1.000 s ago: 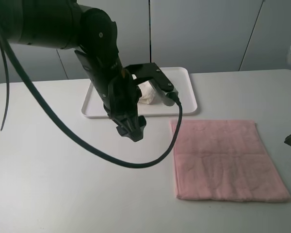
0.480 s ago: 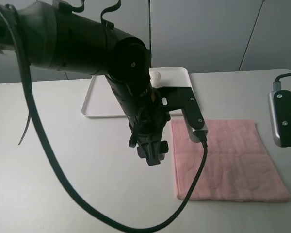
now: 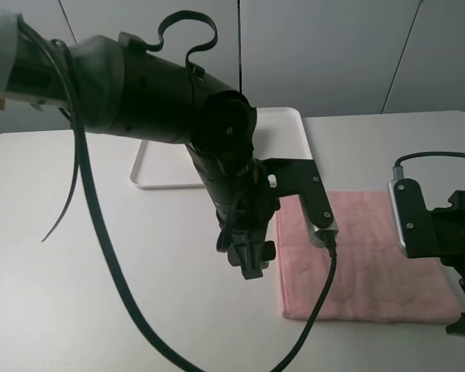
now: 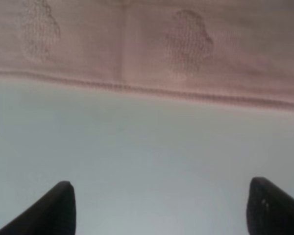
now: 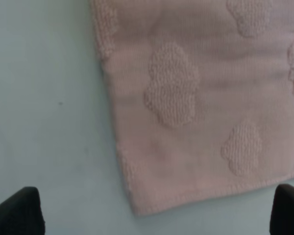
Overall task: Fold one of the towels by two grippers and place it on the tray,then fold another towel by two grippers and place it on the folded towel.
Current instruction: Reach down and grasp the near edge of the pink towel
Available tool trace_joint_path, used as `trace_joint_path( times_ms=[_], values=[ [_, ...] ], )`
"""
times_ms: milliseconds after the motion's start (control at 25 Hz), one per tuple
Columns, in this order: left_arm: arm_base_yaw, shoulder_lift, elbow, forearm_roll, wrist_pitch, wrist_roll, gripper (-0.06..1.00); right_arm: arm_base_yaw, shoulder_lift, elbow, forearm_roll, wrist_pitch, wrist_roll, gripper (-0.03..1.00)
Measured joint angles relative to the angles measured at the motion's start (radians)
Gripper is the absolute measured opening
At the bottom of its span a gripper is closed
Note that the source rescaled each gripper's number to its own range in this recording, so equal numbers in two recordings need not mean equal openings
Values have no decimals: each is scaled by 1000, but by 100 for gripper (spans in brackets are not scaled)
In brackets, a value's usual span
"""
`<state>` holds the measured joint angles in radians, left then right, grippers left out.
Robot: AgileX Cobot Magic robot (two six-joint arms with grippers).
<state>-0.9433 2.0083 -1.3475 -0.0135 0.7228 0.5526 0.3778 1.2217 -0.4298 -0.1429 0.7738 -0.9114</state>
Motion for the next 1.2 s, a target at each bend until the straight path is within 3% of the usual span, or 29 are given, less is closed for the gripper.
trace_joint_path(
  times_ms=[320,880,1000,1200],
  values=[
    [-6,0,0,-15,-3,54,91,0,35,0,31,-30,-31,100],
    [-6,1,0,-9,11,105,91,-29,70,80,-47,-61,-90,100],
    [-6,1,0,-7,11,105,91,-30,70,82,-24,-94,-109,91],
    [-6,1,0,-7,8,105,91,-73,70,82,-29,-145,-59,61]
  ],
)
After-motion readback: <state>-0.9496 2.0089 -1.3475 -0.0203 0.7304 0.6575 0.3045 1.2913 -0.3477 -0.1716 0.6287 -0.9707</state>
